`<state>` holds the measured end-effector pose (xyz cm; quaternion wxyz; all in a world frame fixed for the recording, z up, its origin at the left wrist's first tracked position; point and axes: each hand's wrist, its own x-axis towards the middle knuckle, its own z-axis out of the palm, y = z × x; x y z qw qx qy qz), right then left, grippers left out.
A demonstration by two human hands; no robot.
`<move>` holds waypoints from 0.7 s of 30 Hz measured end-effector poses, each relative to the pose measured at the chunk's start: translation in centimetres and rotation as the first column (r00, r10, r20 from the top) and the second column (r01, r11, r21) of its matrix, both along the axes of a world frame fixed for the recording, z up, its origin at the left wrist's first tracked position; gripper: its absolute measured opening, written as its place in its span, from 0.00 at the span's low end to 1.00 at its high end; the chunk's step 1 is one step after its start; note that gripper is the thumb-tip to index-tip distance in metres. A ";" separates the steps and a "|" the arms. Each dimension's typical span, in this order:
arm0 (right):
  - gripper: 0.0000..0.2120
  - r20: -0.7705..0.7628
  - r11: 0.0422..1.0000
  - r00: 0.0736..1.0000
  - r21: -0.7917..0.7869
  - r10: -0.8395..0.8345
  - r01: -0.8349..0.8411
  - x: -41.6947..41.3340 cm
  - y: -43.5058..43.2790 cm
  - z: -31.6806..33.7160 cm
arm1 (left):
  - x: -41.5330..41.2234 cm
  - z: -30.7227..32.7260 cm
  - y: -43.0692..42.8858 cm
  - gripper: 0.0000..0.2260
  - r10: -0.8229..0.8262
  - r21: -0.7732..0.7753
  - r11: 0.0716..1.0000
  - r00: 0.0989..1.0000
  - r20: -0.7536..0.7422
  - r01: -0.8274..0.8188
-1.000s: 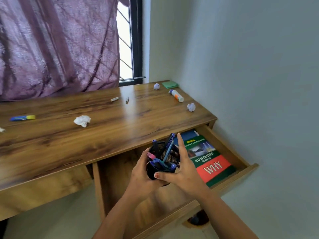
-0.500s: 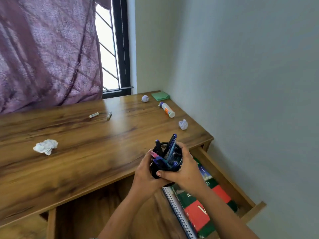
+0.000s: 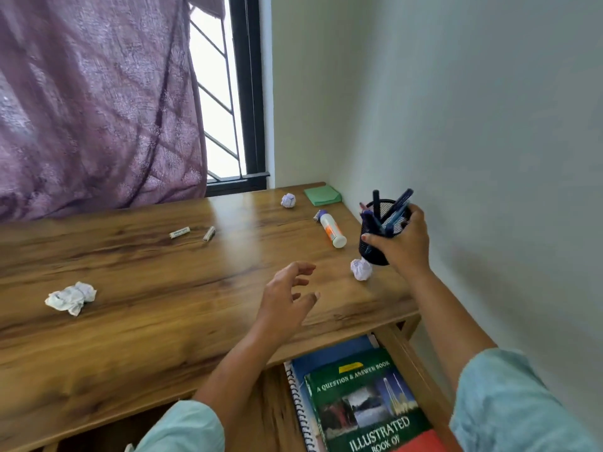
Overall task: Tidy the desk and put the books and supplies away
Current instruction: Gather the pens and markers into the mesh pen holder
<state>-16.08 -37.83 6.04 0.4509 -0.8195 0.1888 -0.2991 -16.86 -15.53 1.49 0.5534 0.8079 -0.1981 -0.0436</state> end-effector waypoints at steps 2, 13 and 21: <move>0.39 -0.026 1.000 0.999 0.023 -0.020 0.021 2.3 -2.0 -0.7 | 0.3 -0.3 -1.2 0.16 0.019 0.026 0.999 1.000 -0.016 -0.018; 0.34 -0.120 0.999 0.992 0.020 0.033 -0.031 8.7 -4.8 -5.0 | 1.7 -1.2 -5.5 0.13 0.171 0.099 0.981 0.985 -0.015 -0.169; 0.37 -0.190 0.999 0.981 0.026 0.042 -0.038 9.7 -4.9 -7.1 | 1.5 -1.8 -5.4 0.13 0.249 0.117 0.963 0.967 -0.056 -0.242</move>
